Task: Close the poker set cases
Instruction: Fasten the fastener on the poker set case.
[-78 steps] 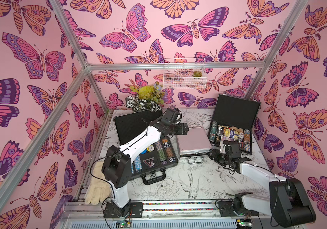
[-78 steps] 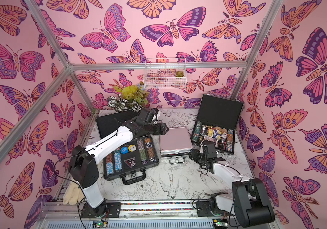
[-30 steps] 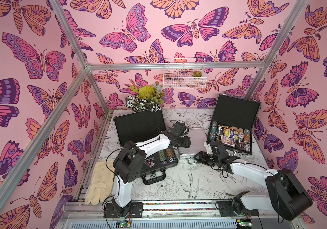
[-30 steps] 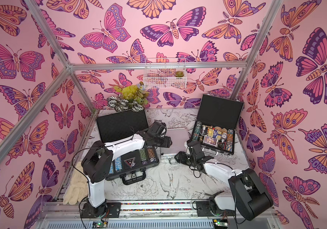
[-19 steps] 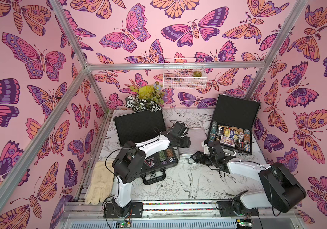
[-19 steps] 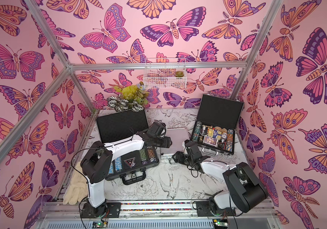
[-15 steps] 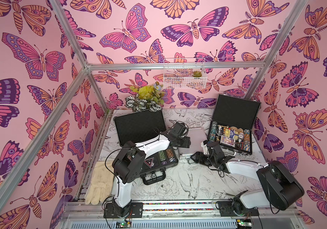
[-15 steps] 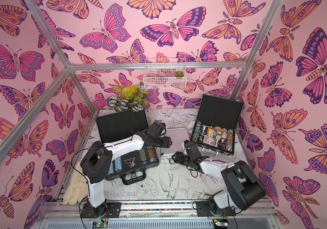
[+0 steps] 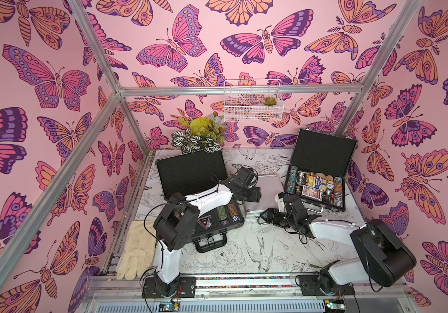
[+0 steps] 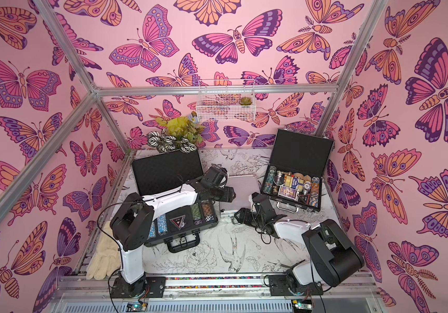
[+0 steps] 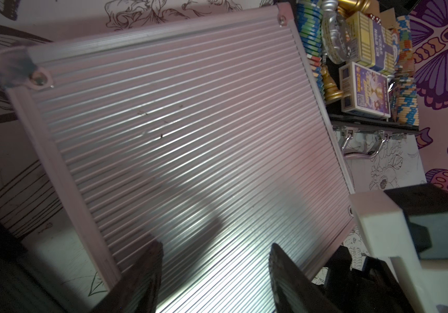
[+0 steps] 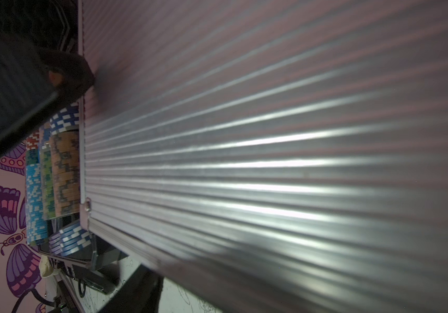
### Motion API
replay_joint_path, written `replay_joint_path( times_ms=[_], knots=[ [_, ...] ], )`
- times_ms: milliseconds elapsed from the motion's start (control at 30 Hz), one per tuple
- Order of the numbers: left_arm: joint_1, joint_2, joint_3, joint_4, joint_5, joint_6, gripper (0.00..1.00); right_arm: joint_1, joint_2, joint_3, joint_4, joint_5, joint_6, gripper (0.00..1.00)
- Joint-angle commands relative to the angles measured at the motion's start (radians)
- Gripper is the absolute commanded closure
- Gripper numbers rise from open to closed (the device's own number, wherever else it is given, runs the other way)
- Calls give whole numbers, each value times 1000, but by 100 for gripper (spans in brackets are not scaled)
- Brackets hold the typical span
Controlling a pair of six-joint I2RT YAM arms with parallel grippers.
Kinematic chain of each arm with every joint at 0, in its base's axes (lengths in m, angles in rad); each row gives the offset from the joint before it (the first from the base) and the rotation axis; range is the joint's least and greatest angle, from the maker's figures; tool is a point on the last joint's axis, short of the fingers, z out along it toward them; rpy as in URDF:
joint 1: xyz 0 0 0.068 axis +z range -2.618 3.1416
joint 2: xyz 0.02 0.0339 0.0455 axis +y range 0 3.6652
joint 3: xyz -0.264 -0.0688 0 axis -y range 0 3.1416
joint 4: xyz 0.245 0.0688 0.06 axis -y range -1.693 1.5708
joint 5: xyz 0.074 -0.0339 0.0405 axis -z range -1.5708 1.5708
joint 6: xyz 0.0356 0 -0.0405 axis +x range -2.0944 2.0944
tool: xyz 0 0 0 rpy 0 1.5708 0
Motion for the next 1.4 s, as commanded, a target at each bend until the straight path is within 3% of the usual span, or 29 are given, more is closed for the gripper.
replay_joint_path(
  times_ms=[0,867,1367],
  knots=[
    [15,26,-48,-133,-32,-4,36,2,-21,-18,50,-21,54,36],
    [21,31,-54,-134,-33,-8,36,-1,-59,-23,188,-45,185,36],
    [22,37,-53,-135,-29,-9,36,-1,-166,-1,100,-32,174,37]
  ],
)
